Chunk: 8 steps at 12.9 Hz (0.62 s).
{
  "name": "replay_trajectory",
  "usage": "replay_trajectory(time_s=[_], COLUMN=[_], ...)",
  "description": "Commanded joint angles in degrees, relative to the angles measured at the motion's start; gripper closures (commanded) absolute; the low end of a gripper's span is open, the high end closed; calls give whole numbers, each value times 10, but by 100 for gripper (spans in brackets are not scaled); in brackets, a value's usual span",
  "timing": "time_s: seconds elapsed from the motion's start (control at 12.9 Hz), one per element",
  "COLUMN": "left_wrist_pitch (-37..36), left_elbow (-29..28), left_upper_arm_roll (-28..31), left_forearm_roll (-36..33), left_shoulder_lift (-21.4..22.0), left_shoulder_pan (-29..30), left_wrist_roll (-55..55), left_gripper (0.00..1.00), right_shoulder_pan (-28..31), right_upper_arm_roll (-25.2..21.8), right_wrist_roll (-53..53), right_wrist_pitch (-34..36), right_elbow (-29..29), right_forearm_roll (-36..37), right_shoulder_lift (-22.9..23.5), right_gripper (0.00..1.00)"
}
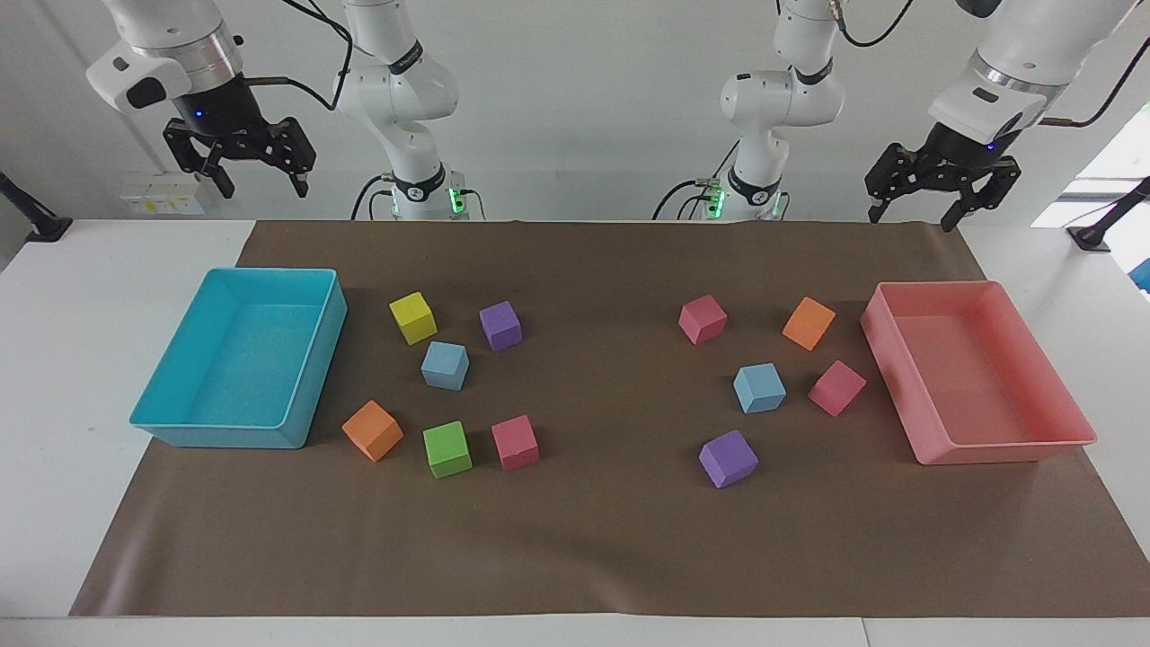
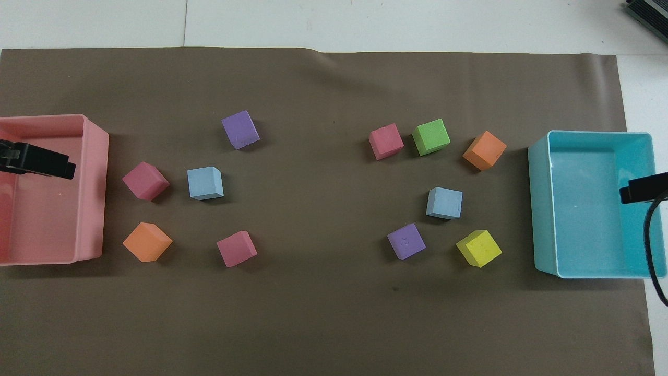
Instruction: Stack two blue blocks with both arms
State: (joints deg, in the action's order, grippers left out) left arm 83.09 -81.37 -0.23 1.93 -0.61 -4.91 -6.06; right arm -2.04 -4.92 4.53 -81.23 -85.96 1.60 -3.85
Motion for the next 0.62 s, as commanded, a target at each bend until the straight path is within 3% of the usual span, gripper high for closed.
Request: replay_trajectory(time_s=[0.0,0.54], left_wrist_pitch=[1,1], left_elbow=[-13,-13], left_upper_arm_roll=[-2,-2], left_forearm_roll=[1,1], left_shoulder_lift=[11,11], left_shoulder_pan=[4,5], left_wrist_roll=[5,5], left_gripper=[0,0], right_shoulder_pan=[11,-2], right_upper_arm_roll=[3,9], right_wrist_roll=[-1,-9], right_wrist_pitch=[-2,-41], right_elbow=[-7,-57], right_forearm_roll=[5,5], right_shoulder_lift=[-7,-27], right_gripper=[0,0])
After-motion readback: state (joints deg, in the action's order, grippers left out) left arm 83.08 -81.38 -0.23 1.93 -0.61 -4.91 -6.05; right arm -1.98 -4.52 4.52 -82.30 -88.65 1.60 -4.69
